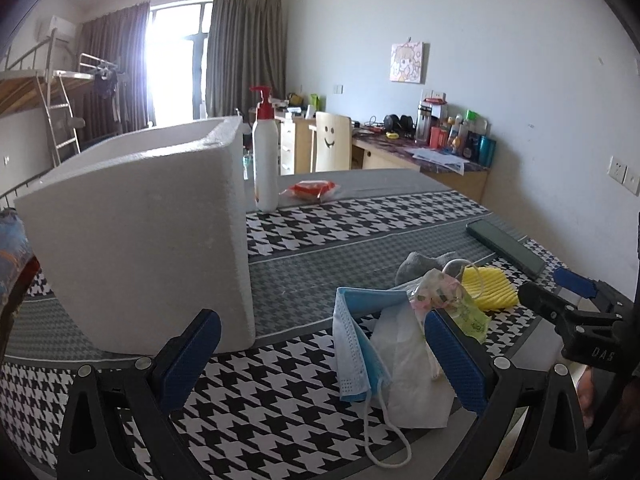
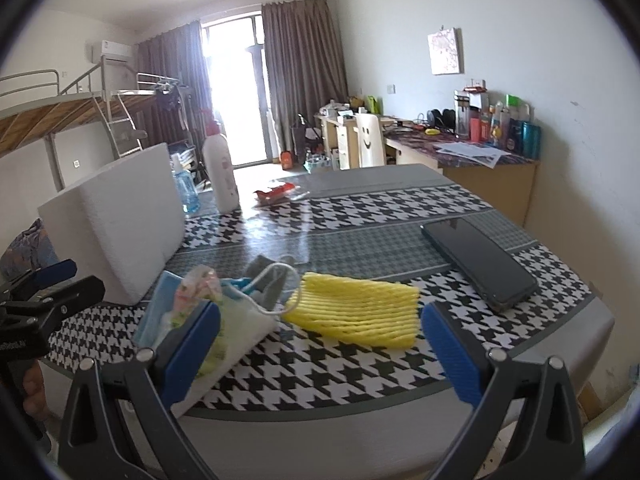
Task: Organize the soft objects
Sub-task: 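Move the left tool to the blue face mask while the right tool approaches the yellow foam net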
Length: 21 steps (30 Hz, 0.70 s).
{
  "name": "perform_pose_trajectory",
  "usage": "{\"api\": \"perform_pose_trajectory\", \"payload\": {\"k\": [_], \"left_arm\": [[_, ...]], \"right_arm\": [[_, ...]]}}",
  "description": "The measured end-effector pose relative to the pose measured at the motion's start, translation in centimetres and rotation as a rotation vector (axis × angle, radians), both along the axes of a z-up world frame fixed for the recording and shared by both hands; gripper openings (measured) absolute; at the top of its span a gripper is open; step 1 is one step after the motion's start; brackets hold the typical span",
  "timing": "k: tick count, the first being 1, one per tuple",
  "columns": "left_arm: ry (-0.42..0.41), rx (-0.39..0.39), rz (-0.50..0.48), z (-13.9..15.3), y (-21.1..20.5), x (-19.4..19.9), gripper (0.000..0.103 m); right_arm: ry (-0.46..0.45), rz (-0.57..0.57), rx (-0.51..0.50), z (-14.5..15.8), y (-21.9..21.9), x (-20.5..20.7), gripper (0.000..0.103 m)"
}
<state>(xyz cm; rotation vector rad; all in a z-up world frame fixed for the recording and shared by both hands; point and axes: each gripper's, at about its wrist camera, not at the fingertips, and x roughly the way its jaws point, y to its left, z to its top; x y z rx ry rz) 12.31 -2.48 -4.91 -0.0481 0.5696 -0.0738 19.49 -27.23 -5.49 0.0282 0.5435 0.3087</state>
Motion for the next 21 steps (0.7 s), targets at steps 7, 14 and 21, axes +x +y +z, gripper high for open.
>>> {"api": "perform_pose_trajectory", "payload": {"k": [7,14,21], "left_arm": [[0.031,0.016,0.002,-0.8,-0.6,1.5,0.102],[0.07,0.019,-0.006,-1.7,-1.4,3.1,0.102],[0.101,0.036,0.002,-2.4,-2.2,4.7,0.1]], "right_arm": [[0.028,-0.022,0.004,-0.8,-0.8,0.9,0.102],[0.063,-0.038,-0.012,-1.7,-0.9,2.2,0.102],[0.094,-0.048,-0.005,-2.4,-1.4,3.1,0.102]]}}
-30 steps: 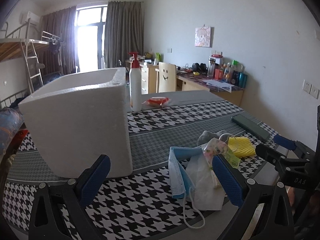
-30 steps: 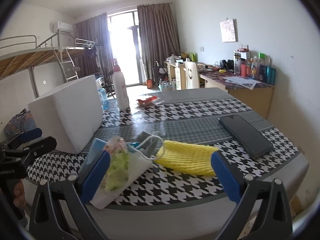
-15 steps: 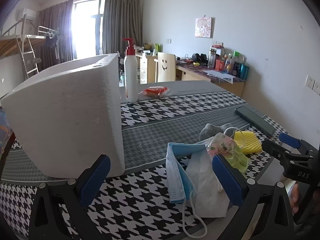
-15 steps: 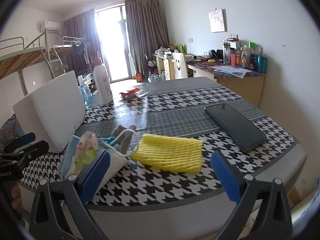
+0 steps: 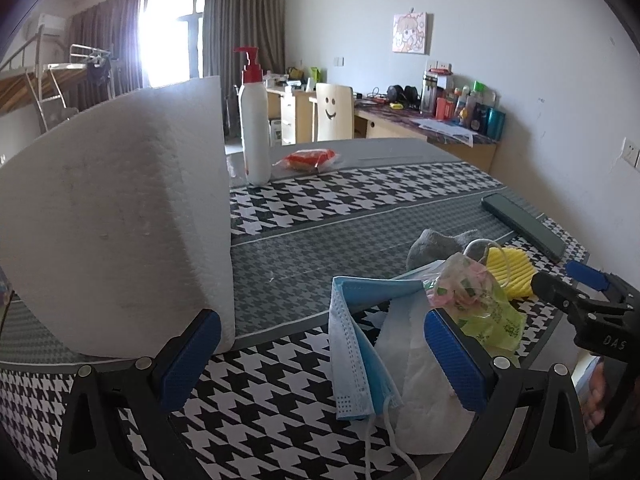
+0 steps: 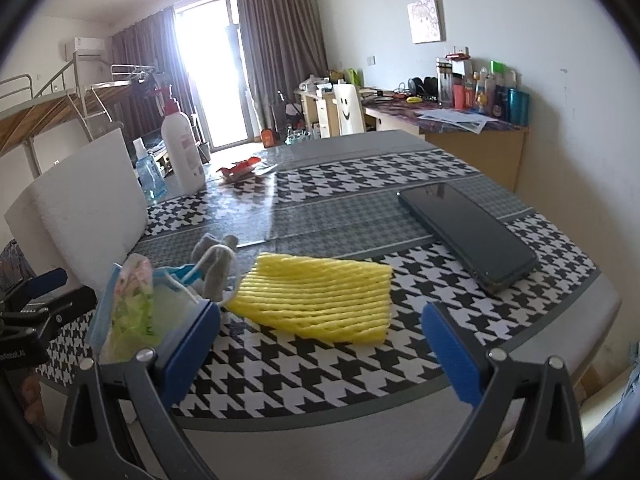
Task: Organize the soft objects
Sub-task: 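Move the left tool to the blue face mask while the right tool approaches the yellow foam net, then close the left gripper on the blue mask while the right gripper closes on the yellow net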
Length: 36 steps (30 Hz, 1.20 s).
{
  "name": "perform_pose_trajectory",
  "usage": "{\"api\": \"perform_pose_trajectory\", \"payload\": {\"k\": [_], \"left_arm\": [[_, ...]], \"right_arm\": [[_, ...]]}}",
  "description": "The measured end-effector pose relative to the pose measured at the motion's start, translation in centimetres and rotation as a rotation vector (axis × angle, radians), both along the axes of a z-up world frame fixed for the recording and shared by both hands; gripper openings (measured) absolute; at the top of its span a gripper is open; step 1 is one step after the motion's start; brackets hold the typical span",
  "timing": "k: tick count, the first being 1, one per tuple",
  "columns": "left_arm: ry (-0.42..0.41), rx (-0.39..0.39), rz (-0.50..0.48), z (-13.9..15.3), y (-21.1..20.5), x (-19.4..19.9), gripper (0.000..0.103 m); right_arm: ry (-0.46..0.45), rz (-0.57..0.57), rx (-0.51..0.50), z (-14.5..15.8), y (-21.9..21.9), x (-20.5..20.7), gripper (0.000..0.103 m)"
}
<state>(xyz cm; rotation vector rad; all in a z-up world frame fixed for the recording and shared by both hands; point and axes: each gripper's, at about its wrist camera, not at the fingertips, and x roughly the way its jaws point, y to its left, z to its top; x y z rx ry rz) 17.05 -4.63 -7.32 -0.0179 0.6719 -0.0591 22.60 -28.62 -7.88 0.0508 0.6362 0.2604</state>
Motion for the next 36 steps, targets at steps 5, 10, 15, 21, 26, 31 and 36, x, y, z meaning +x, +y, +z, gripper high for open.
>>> {"api": "perform_pose_trajectory", "payload": {"k": [5,10,15,21,26,31,36], "left_arm": [[0.015,0.005,-0.009,-0.5,-0.6,0.8,0.096],[0.055,0.022,-0.009,-1.1,-1.3,1.9,0.084],[0.083,0.016,-0.011,-1.8,-1.2,2.5,0.08],[0.105,-0.002,-0.022,-2.4,-0.8,2.7,0.071],[0.127,-0.019,-0.044,-2.8,-0.8,3.0,0.062],[0.148,-0.032,-0.067,-3.2,-0.9,3.0,0.042],[0.156,-0.045,-0.077,-3.4,-0.9,3.0,0.034]], "right_arm": [[0.014,-0.003,-0.009,-0.4,-0.1,0.5,0.102],[0.027,0.004,-0.005,-0.7,-0.1,0.9,0.102],[0.05,0.01,-0.014,-1.2,0.1,1.5,0.102],[0.08,0.016,0.004,-1.5,-0.1,2.2,0.095],[0.129,0.02,0.013,-2.2,0.1,2.9,0.083],[0.141,0.021,-0.002,-2.3,0.3,3.3,0.067],[0.146,0.012,-0.012,-2.3,0.2,3.4,0.052]]}}
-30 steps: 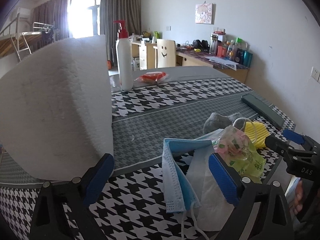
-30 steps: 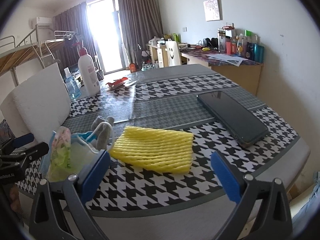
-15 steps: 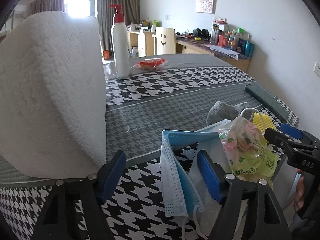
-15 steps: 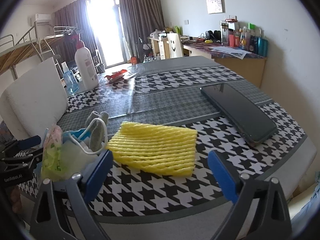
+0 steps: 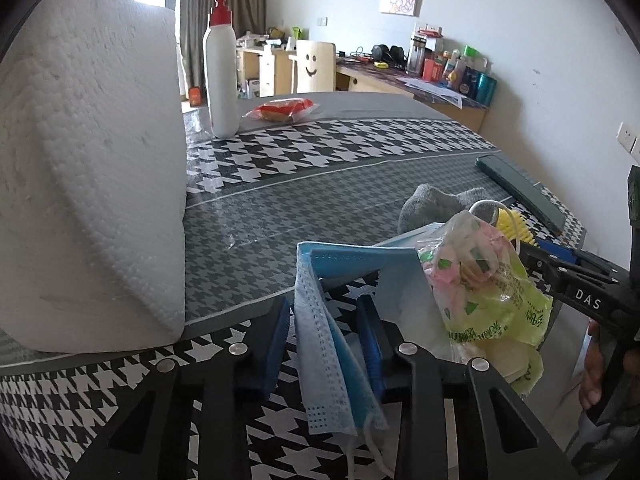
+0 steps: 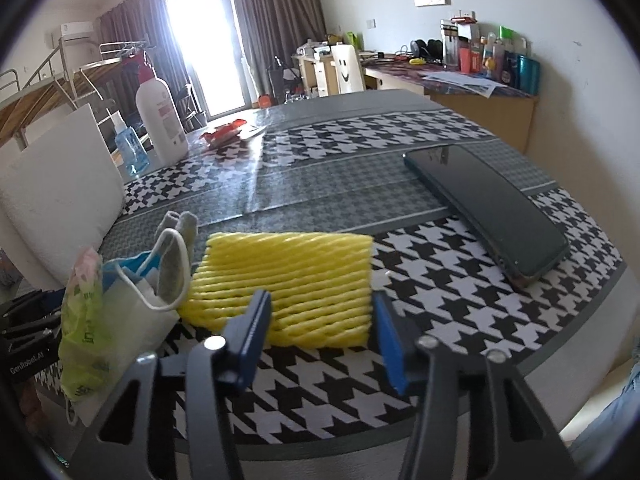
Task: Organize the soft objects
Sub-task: 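Close the left gripper on the blue mask while the right gripper closes on the yellow net, then lift the mask with the left gripper while the right gripper carries the net toward the foam box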
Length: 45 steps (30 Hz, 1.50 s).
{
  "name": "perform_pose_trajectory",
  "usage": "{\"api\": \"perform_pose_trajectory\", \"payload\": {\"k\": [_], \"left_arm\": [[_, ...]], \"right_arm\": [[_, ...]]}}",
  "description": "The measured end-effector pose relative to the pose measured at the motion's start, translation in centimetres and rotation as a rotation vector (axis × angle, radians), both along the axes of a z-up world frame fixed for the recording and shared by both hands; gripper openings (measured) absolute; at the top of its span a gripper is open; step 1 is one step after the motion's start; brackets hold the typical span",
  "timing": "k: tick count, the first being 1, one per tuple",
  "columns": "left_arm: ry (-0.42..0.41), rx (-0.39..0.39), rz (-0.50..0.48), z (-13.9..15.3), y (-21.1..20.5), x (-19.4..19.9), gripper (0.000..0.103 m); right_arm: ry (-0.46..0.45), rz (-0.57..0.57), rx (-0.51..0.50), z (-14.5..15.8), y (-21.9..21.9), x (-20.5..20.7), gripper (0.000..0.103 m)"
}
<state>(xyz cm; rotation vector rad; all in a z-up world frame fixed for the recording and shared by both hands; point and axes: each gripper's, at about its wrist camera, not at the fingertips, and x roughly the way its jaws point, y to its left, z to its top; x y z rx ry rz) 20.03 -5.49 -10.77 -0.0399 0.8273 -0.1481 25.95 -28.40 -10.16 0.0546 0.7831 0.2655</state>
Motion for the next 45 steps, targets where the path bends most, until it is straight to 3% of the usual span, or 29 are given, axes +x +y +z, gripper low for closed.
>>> {"api": "perform_pose_trajectory", "payload": {"k": [9,10,11,12,27,45], "left_arm": [[0.01,-0.025,-0.006,-0.1,0.3,0.0,0.012],[0.006,-0.027,-0.005,0.0,0.4,-0.1,0.008],[0.0,-0.028,-0.006,0.1,0.5,-0.2,0.008],[-0.005,-0.028,-0.007,0.2,0.5,-0.3,0.008],[-0.089,-0.037,-0.003,2.8,1.1,-2.4,0.007],[-0.219,-0.042,0.039,6.6,2.2,-4.4,0.007]], "right_arm": [[-0.019,-0.001,-0.039,0.1,0.2,-0.2,0.027],[-0.022,-0.004,-0.038,0.2,0.2,-0.3,0.022],[-0.024,-0.01,-0.034,0.3,0.0,-0.3,0.009],[-0.024,-0.015,-0.026,0.4,-0.2,-0.3,0.007],[-0.071,-0.047,0.099,3.0,-1.7,-1.5,0.007],[-0.227,-0.063,0.155,8.0,-1.9,-3.4,0.007]]}}
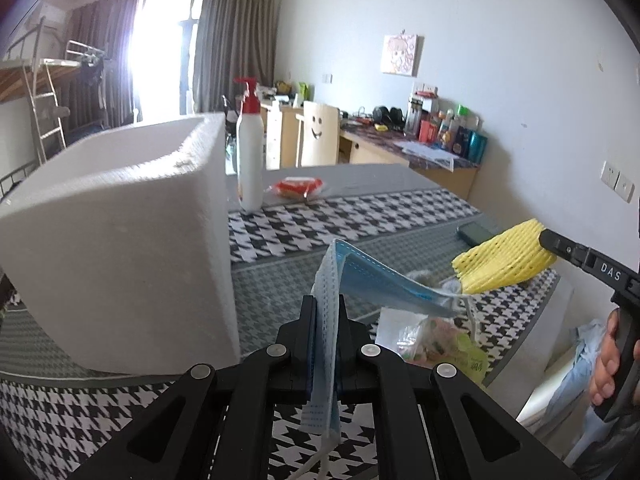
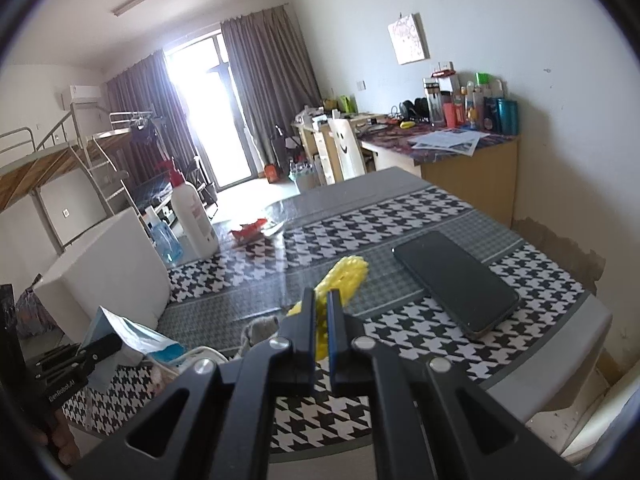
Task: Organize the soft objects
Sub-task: 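Lift the mask with the left gripper while the right gripper carries the net toward the foam box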
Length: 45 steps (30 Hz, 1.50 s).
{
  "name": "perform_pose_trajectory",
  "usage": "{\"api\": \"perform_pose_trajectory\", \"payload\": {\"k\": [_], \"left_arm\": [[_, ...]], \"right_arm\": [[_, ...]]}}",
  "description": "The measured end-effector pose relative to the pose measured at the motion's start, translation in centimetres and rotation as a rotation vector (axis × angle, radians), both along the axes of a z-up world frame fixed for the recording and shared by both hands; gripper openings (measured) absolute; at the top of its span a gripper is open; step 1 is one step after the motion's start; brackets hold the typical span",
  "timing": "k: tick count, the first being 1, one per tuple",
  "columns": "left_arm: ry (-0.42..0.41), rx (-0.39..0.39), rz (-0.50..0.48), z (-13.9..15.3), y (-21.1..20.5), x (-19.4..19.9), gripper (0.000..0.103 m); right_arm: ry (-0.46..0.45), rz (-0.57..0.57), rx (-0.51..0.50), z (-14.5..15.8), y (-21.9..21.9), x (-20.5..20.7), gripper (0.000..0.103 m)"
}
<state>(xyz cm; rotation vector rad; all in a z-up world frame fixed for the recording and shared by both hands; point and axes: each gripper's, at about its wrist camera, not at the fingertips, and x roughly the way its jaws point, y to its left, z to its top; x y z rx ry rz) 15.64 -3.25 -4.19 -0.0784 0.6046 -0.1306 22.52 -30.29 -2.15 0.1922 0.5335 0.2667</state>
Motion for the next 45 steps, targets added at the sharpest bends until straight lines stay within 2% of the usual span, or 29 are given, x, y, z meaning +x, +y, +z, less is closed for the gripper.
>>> {"api": "perform_pose_trajectory", "payload": {"k": [6,23,45], "left_arm": [[-0.027,-0.005,0.002,0.9,0.0,-0.6,0.007],[-0.081,-0.004,0.001,3.3,0.3,-1.8,0.007],[-0.164,0.024,0.062,6.7,1.3,-1.5,0.007]], "right_arm": [[-0.042,-0.001,0.013,1.0,-0.3,-0.8,0.007],[-0.077,0.071,0.02,2.5,1.4,-1.5,0.007],[-0.141,0.127,0.003,4.7,3.2,-1.4,0.007]]}}
